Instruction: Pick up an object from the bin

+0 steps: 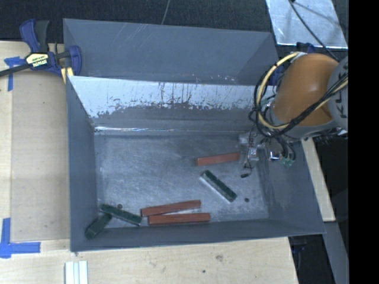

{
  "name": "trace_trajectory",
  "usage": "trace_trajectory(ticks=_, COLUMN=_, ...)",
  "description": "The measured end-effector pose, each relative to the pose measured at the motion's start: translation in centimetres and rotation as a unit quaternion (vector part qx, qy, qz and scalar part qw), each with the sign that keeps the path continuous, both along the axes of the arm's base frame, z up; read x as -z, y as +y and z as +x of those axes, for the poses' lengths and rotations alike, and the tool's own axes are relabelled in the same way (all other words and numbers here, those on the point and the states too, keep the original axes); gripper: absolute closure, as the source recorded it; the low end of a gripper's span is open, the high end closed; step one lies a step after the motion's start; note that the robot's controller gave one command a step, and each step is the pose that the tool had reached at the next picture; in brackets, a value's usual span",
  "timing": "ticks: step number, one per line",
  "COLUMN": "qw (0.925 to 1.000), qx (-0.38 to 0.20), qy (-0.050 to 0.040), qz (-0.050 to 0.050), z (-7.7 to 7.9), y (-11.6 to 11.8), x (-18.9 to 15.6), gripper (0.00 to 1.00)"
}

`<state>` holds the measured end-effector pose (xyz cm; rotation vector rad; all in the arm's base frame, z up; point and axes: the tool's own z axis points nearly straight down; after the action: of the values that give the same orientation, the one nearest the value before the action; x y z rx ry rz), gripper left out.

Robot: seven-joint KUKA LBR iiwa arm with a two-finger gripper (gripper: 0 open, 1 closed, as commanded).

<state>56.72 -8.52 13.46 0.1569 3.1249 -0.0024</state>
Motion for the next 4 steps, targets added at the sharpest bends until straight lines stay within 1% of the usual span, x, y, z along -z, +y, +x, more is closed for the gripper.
trace_trajectory(ticks=1, qw=0.9999, qx=-0.013, qy=0.0095, qz=0.002, z=0.6, y=-0.8, x=-2.6, gripper=1.00)
trace_trajectory(ticks=2, qw=0.9999, qx=-0.013, qy=0.0048, qz=0.001, z=0.8, y=-1.2, x=-4.1, gripper=1.00)
trace_trajectory(ticks=3, qw=0.9989, qx=-0.046, qy=-0.0003, qz=-0.001, z=1.1, y=-1.4, x=-0.9, gripper=1.00)
trace_trajectory(ticks=4, qw=0.9986, qx=-0.051, qy=0.0106, qz=0.002, z=0.7, y=-3.1, x=-0.3, gripper=1.00)
